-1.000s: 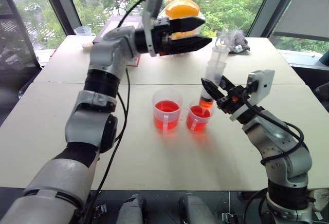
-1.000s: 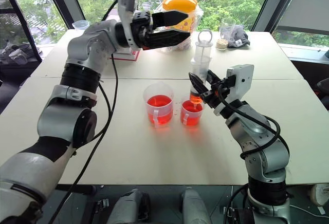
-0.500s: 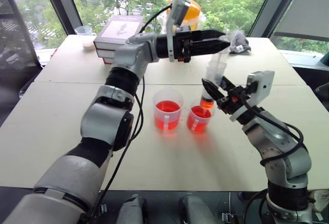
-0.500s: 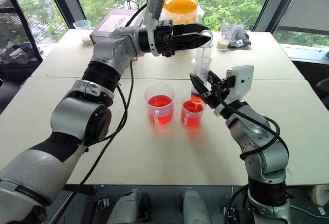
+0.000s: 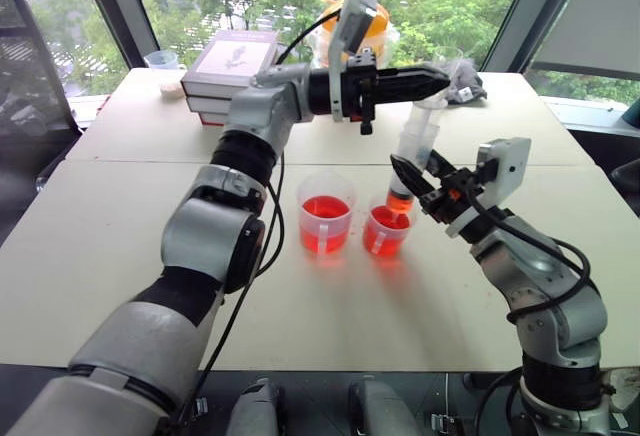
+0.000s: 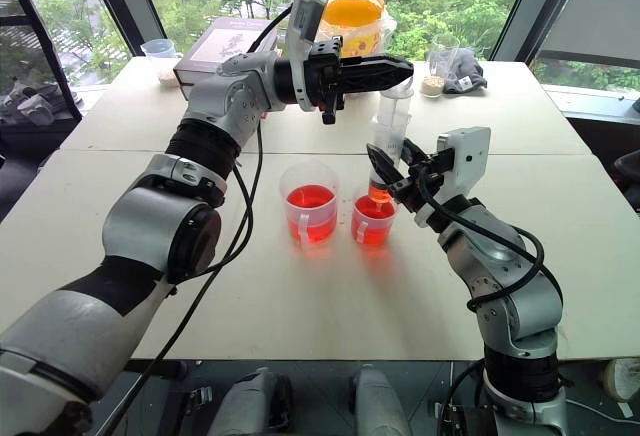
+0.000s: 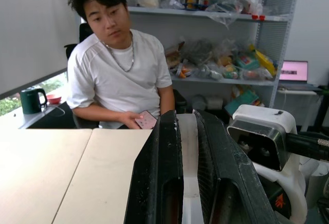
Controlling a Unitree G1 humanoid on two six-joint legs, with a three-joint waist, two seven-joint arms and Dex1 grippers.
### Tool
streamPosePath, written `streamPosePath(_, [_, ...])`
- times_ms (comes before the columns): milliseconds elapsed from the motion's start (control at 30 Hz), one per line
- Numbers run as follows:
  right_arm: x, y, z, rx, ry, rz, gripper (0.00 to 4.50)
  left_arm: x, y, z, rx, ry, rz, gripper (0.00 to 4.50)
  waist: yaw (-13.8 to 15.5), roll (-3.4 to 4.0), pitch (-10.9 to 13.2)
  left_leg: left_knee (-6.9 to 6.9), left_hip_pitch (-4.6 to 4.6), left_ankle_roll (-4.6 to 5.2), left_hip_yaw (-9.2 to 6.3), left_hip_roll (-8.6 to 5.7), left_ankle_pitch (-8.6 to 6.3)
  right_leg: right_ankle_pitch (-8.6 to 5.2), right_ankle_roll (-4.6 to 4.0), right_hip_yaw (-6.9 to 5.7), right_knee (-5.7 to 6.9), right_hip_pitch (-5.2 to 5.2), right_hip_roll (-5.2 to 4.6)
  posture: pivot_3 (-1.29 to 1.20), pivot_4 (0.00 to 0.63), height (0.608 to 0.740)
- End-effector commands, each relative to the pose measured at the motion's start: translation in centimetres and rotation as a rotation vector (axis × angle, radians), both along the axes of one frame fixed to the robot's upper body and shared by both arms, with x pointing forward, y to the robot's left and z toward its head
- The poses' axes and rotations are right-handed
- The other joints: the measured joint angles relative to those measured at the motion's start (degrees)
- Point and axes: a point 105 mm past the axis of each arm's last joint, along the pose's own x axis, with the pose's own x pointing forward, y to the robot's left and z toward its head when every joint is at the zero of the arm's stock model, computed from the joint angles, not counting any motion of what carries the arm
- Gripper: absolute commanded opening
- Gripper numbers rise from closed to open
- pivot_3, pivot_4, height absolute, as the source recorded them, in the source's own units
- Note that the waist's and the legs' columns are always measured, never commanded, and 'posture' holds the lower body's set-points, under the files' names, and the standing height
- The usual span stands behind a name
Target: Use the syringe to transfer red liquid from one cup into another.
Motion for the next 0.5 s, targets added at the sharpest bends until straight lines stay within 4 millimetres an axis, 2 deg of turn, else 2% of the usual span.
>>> streamPosePath(33, [-1.4, 0.5, 3.4, 0.005, -0.134, 0.028, 1.37, -0.3, -0.5, -0.7, 0.044, -0.033, -0.013, 0.04, 0.0, 0.00, 0.0, 0.00, 0.00, 0.00, 0.00, 0.00, 0.00, 0.00, 0.00, 0.00, 0.00, 0.00, 0.00, 0.00, 0.150, 0.740])
streamPosePath(500, [-2.4, 0.3, 6.5, 0.051, -0.189, 0.039, 1.37, -0.5, -0.6, -3.9, 0.109, -0.004, -0.028, 0.04, 0.0, 0.00, 0.0, 0.00, -0.01, 0.01, -0.01, 0.00, 0.00, 0.00, 0.01, 0.00, 0.00, 0.00, -0.01, 0.00, 0.150, 0.740])
